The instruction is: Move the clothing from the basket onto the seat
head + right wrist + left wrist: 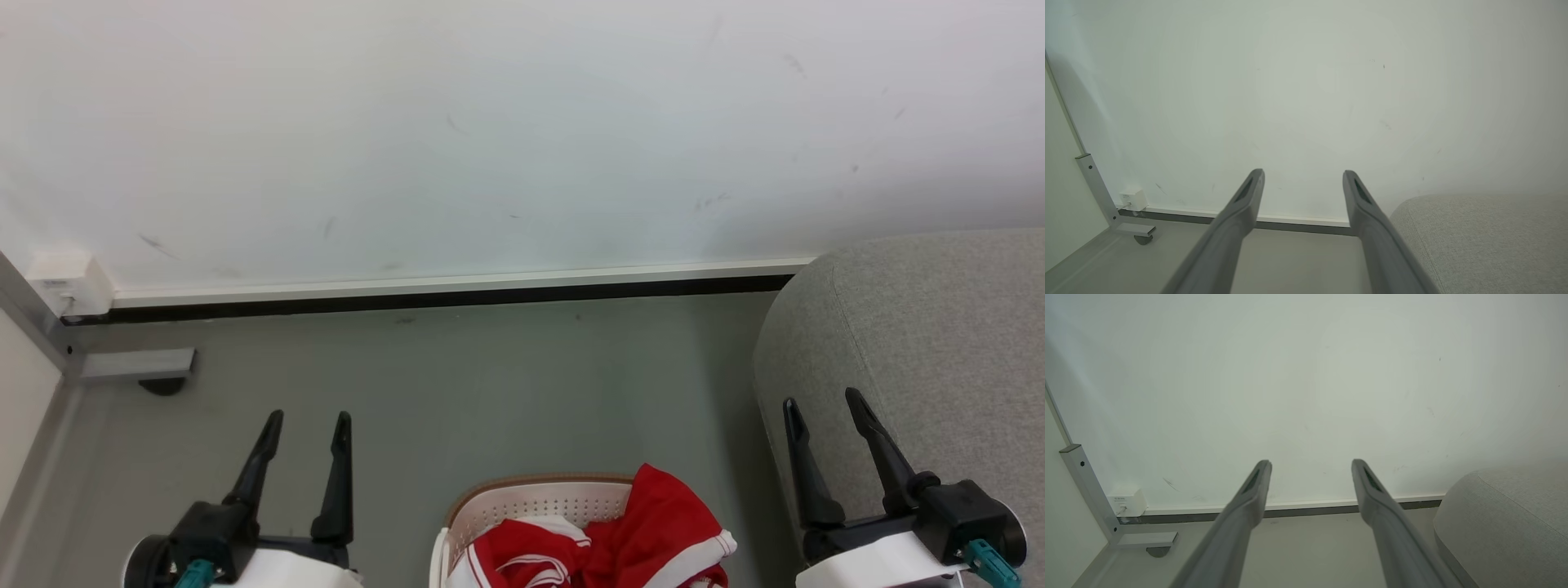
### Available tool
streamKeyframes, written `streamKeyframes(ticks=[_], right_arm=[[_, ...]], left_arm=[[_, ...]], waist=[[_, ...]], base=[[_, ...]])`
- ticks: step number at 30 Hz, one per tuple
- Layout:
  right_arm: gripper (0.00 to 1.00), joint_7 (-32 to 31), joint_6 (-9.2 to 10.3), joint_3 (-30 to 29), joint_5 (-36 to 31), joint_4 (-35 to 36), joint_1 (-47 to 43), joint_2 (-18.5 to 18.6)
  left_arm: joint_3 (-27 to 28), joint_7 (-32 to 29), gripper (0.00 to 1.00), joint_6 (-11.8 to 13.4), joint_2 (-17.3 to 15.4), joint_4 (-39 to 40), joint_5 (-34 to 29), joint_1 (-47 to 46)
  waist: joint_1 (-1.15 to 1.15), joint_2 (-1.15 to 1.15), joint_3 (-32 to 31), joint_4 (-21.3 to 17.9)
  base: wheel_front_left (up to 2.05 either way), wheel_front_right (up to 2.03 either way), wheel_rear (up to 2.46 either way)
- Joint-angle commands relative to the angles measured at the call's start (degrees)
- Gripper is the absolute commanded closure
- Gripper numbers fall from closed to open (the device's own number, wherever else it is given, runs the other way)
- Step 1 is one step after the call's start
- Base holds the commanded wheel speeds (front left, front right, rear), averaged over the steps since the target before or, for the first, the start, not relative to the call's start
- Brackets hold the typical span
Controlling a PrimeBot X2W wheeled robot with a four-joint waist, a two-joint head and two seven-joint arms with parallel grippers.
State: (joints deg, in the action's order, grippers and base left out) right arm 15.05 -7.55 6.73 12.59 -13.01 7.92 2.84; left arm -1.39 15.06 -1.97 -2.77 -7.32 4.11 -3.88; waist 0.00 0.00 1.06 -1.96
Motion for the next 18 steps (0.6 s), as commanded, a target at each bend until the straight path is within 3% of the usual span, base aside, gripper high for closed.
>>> streamKeyframes(ticks=[1,18], right_arm=[[0.00,0.2,0.12,-0.1,0.1,-0.2,0.5,0.1],[0.00,0.2,0.12,0.3,0.5,-0.4,0.8,0.1]], left_arm=[[0.1,0.2,0.00,0.1,-0.2,-0.2,0.2,-0.2],[0.1,0.2,0.00,-0.1,-0.2,-0.7,0.5,-0.3]], waist=[[0.00,0.00,0.0,-0.1],[0.00,0.00,0.0,-1.0]], base=[[0.00,0.00,0.00],[0.00,0.00,0.00]])
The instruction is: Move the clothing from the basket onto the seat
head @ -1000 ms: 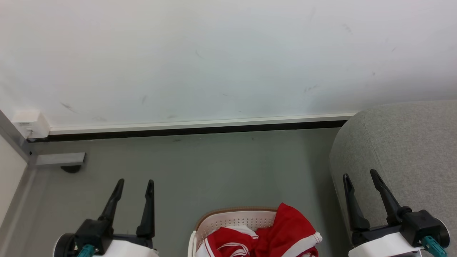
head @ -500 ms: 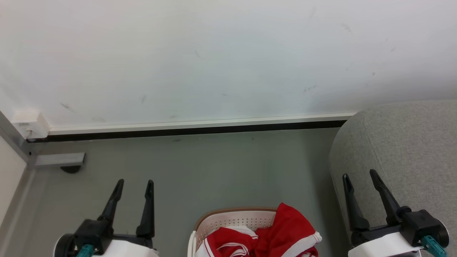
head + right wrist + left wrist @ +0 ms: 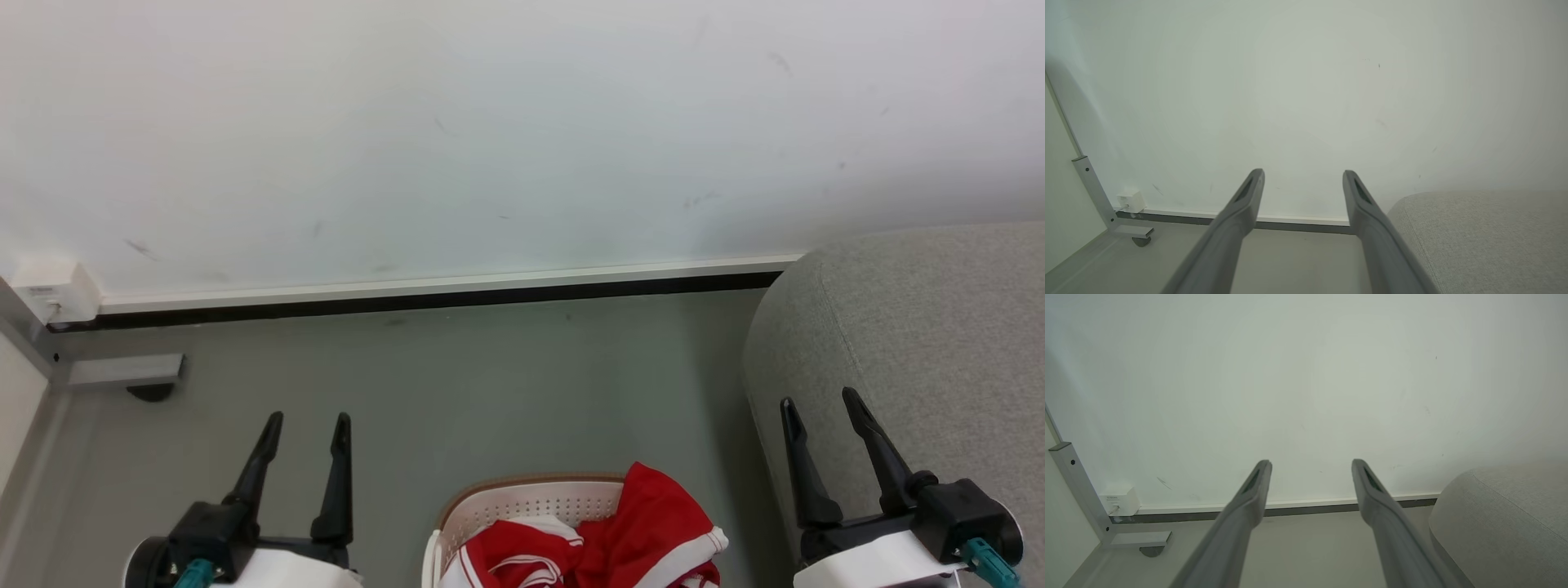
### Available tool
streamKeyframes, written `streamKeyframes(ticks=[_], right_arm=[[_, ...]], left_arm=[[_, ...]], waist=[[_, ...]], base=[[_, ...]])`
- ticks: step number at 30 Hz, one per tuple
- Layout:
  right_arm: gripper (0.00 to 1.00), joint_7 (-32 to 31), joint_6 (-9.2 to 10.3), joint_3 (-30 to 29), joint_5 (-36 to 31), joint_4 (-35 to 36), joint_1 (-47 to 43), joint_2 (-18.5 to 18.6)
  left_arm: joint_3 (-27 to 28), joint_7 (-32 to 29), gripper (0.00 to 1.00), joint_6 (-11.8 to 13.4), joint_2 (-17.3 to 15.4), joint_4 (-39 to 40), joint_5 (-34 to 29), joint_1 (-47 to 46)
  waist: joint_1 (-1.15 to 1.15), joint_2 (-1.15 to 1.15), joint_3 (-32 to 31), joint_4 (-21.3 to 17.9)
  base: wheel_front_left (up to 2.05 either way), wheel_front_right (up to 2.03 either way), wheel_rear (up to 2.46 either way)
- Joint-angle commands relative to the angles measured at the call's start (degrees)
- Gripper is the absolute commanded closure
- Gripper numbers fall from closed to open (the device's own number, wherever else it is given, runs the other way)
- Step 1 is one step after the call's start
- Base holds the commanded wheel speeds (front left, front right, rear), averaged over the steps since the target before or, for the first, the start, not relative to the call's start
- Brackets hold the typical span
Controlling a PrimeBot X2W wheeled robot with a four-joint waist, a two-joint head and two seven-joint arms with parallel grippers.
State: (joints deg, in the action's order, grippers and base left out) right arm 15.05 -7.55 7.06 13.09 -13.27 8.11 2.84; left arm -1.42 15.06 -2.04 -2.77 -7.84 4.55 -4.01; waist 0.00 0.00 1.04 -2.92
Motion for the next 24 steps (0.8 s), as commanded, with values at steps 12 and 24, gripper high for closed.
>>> streamKeyframes(ticks=[12,24], right_arm=[[0.00,0.2,0.12,0.1,1.2,0.5,1.3,0.1],[0.00,0.2,0.12,0.0,2.4,1.3,2.5,0.1]], left_arm=[[0.2,0.2,0.00,-0.9,-0.2,-1.8,-0.7,-1.1],[-0.2,0.2,0.00,-2.5,-0.8,-5.1,-2.3,-3.2]], waist=[[0.00,0.00,2.4,-4.3],[0.00,0.00,6.4,-10.3]], base=[[0.00,0.00,0.00],[0.00,0.00,0.00]])
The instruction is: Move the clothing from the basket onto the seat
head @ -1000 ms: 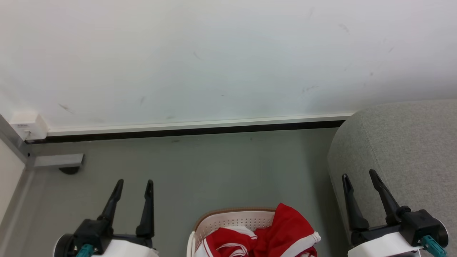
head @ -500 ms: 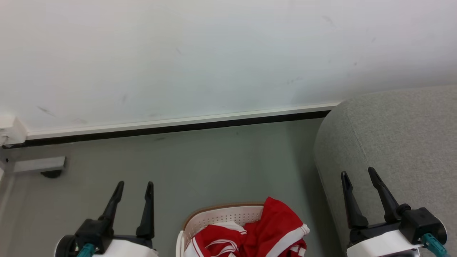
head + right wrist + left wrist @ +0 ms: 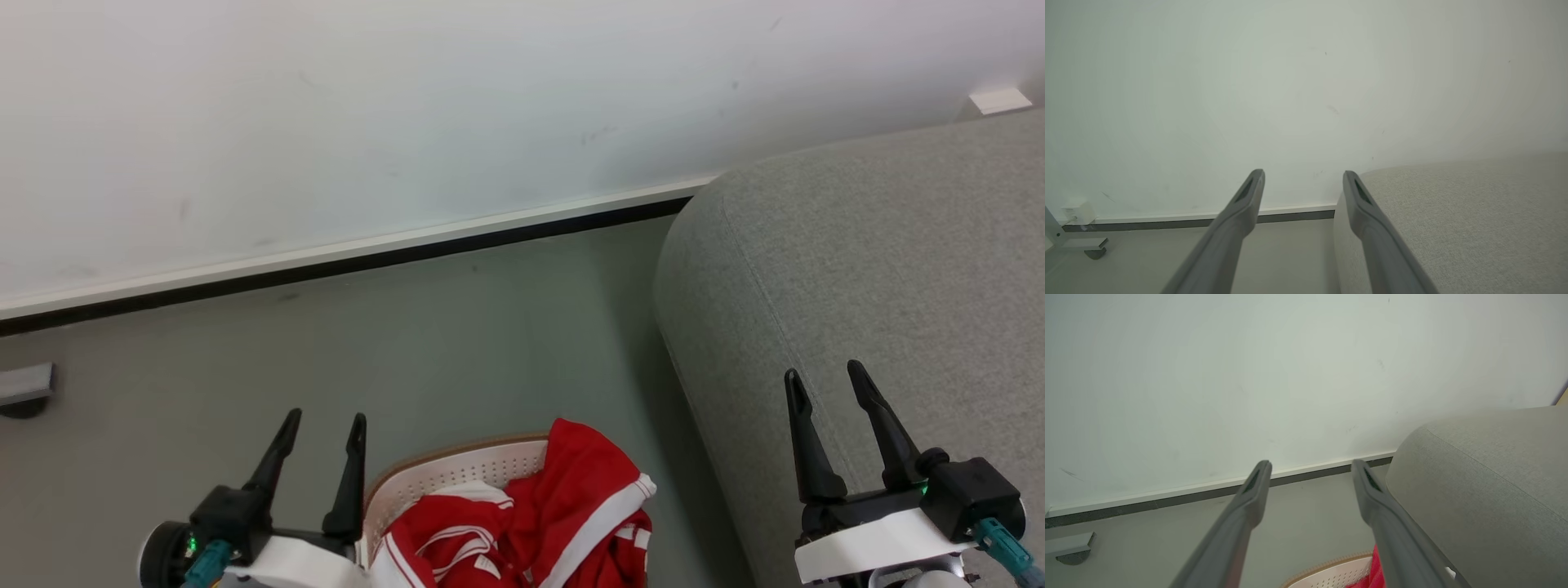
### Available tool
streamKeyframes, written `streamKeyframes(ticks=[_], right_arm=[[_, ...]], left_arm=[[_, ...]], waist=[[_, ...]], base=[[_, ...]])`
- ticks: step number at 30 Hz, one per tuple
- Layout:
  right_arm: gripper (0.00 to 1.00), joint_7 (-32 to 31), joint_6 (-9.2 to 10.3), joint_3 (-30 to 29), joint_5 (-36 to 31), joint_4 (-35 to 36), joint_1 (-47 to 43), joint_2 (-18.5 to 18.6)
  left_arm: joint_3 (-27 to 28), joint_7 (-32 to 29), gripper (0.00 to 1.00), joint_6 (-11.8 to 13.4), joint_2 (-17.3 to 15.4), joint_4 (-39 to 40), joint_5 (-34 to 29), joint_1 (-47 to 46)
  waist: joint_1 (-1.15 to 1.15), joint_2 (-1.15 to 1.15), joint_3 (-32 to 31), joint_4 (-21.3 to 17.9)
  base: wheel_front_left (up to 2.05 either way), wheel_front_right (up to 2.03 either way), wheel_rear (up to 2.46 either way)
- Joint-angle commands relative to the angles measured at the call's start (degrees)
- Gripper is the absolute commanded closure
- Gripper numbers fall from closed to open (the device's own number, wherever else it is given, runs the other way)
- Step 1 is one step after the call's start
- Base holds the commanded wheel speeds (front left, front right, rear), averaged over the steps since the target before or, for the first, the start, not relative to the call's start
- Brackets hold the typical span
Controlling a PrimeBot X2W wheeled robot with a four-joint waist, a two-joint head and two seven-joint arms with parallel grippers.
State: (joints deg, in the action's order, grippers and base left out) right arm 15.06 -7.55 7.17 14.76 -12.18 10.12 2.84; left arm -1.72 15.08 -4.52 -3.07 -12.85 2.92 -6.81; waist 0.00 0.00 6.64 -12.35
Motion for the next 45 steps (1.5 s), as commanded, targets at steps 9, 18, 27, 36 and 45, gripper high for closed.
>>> streamKeyframes(ticks=[9,18,27,36,45], right_arm=[[0.00,0.1,0.12,-0.5,2.1,1.2,1.7,0.1],[0.00,0.1,0.12,-0.9,4.8,2.5,3.5,0.1],[0.00,0.1,0.12,-1.7,8.3,5.3,6.4,0.1],[0.00,0.1,0.12,-1.8,10.7,7.8,8.8,0.1],[0.00,0.1,0.12,-0.3,13.3,8.9,11.4,0.1]], left_arm=[[-2.4,0.1,0.00,-1.5,-2.8,-6.7,-1.7,-3.4],[-8.3,0.1,0.00,-2.8,-6.1,-19.3,-2.3,-10.1],[-22.0,-1.6,0.00,-2.9,-8.9,-36.4,-0.1,-19.6],[-34.6,-6.3,0.00,-2.9,-11.7,-47.7,5.1,-28.4],[-43.8,-9.8,0.00,-2.9,-14.1,-53.1,7.2,-36.7]], waist=[[0.00,0.00,5.1,-5.1],[0.00,0.00,11.1,-8.7],[0.00,0.00,18.5,-11.3],[0.00,0.00,26.1,-13.4],[0.00,0.00,33.0,-15.0]], base=[[0.00,0.00,0.00],[0.00,0.00,0.00],[0.00,0.00,0.00],[0.00,0.00,0.00],[0.00,0.00,0.00]])
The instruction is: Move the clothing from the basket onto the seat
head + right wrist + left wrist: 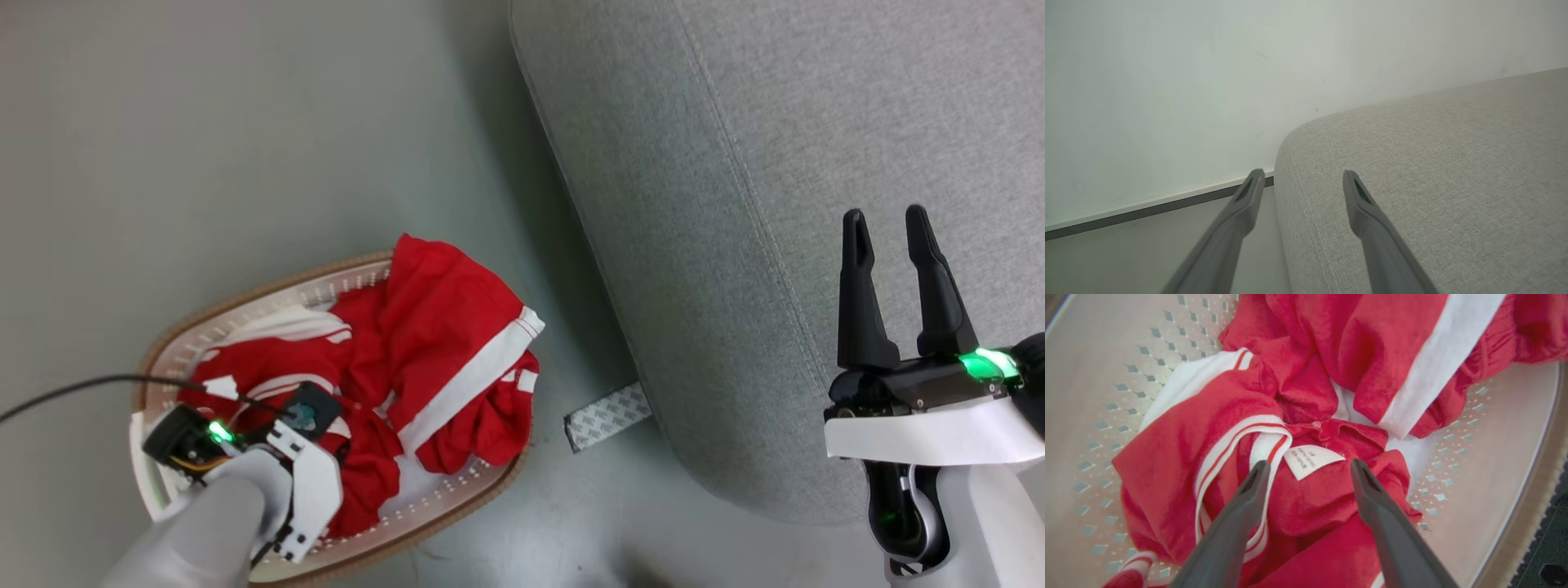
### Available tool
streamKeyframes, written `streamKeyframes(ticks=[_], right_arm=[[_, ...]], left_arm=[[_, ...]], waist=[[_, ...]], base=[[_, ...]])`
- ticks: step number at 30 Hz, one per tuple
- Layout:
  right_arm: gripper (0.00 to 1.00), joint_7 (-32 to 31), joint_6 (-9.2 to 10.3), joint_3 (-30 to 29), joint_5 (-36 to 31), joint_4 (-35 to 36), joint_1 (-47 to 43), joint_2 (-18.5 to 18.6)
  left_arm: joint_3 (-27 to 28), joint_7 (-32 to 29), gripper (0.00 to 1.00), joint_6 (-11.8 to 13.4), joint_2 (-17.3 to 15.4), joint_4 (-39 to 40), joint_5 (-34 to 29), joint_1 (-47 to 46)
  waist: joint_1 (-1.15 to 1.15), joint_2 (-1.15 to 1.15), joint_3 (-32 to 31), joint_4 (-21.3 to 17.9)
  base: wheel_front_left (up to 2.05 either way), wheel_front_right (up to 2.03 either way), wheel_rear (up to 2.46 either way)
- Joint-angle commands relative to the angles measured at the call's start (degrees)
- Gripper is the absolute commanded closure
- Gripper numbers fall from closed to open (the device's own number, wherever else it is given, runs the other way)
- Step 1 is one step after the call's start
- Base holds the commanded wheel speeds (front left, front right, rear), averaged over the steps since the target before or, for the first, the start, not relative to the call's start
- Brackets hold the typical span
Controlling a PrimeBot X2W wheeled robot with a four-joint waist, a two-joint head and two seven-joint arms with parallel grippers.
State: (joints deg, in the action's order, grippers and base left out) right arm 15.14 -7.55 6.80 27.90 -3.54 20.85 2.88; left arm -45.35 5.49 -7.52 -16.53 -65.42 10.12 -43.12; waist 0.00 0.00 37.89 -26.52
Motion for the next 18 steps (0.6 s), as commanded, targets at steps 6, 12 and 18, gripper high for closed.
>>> streamKeyframes(ticks=[6,12,18], right_arm=[[0.00,0.0,0.12,0.9,1.8,0.7,1.9,0.0],[0.00,0.0,0.12,1.9,3.3,0.7,2.7,0.0],[0.00,0.0,0.12,1.5,3.7,1.0,2.2,0.0]], left_arm=[[-2.4,-2.4,0.00,0.1,-2.3,-3.8,0.6,-4.4],[-4.2,-4.9,0.00,0.1,-3.4,-6.3,-0.8,-6.6],[-6.9,-9.2,0.00,0.1,-2.6,-7.4,0.2,-6.3]], waist=[[0.00,0.00,4.8,-2.1],[0.00,0.00,7.6,-3.6],[0.00,0.00,8.4,-3.5]], base=[[0.00,0.00,0.00],[0.00,0.00,0.00],[0.00,0.00,0.00]])
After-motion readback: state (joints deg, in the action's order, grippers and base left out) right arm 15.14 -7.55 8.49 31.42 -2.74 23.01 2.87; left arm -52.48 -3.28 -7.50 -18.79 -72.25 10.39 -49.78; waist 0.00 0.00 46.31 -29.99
